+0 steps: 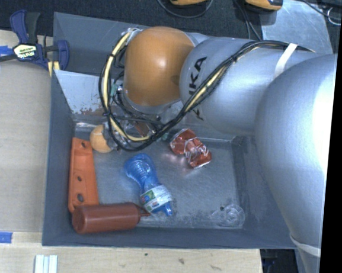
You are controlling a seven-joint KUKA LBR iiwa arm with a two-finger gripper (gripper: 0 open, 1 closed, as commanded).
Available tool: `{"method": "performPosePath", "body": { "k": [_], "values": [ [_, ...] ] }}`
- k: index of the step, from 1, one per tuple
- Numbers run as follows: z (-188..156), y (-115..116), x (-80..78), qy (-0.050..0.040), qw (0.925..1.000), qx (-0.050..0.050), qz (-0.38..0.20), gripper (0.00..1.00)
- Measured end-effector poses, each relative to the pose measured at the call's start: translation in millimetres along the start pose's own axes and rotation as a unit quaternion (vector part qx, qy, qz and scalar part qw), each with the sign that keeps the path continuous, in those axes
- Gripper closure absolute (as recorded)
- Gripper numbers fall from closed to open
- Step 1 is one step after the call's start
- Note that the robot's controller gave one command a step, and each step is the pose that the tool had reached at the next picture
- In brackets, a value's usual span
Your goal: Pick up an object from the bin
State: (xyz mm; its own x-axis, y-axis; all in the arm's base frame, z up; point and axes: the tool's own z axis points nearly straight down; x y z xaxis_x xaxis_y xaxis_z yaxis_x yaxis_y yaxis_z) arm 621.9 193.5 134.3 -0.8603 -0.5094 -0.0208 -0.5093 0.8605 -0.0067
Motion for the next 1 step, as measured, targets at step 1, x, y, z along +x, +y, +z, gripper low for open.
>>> {"method": "performPosePath", "body": {
  "k": [1],
  "values": [
    [16.3, 14.3, 33.4, -0.0055, 0.9945, -0.002, 0.105, 1.0]
  ]
}}
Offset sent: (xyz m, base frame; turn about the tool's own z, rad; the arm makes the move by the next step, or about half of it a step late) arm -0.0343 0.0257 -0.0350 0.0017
